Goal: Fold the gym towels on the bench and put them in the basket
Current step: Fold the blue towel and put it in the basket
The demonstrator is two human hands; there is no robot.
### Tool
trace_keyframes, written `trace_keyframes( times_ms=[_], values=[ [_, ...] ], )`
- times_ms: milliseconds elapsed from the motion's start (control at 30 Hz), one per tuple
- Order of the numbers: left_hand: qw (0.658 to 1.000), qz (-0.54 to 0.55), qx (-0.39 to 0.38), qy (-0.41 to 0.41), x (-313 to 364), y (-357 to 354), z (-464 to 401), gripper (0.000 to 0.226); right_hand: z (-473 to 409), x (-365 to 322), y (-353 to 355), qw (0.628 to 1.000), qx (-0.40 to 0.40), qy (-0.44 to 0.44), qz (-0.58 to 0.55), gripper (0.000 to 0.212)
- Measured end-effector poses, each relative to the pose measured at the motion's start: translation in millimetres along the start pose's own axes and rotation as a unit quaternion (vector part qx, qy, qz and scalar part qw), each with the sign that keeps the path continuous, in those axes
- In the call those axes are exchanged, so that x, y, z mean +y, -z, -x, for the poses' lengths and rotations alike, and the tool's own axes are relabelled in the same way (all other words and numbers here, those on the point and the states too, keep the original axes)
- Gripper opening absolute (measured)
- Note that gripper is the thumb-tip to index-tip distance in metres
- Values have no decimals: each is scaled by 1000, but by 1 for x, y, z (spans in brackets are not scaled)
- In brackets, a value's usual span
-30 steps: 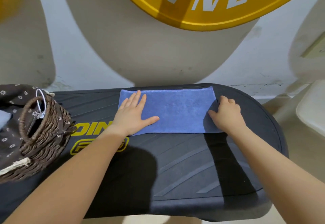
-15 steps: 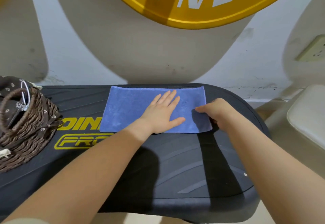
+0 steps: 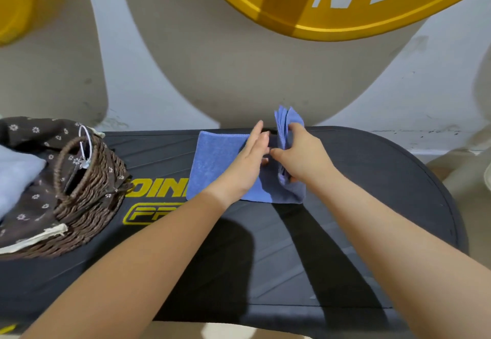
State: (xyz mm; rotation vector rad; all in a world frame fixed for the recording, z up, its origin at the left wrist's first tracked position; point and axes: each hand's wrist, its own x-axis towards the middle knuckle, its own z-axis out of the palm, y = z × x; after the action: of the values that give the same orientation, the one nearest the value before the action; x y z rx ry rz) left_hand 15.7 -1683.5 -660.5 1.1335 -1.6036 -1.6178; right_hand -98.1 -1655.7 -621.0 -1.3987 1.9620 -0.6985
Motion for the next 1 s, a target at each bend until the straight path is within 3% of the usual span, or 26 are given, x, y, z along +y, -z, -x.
trace_keyframes(
  times_ms=[100, 267, 333, 567, 633, 667, 700, 800, 1000],
  values=[
    [999, -11, 15, -28, -4, 10, 5, 55, 0, -7, -23, 999, -19, -6, 47, 25],
    [998, -70, 8, 8, -18, 25, 6, 34, 0, -10, -45, 990, -73, 7, 116, 36],
    [999, -35, 29, 26, -19, 27, 5, 30, 2, -11, -44, 986, -86, 36, 135, 40],
    [993, 58, 20, 102, -12, 35, -4, 32, 0, 8, -42, 932, -24, 165, 323, 40],
    [996, 11, 19, 83, -8, 36, -3, 36, 3, 18, -55, 923, -35, 168, 346, 56],
    [996, -72, 24, 51, -8, 37, -1, 40, 5, 21, -62, 922, -37, 159, 350, 69],
    [982, -182, 43, 15, -11, 40, 2, 43, 7, 23, -67, 921, -37, 148, 358, 76],
    [900, -425, 86, -37, -22, 55, 16, 49, 6, 25, -71, 919, -44, 122, 373, 58],
    [790, -563, 207, 125, -30, 74, 42, 72, 4, 20, -67, 911, -60, 106, 393, 56]
  ],
)
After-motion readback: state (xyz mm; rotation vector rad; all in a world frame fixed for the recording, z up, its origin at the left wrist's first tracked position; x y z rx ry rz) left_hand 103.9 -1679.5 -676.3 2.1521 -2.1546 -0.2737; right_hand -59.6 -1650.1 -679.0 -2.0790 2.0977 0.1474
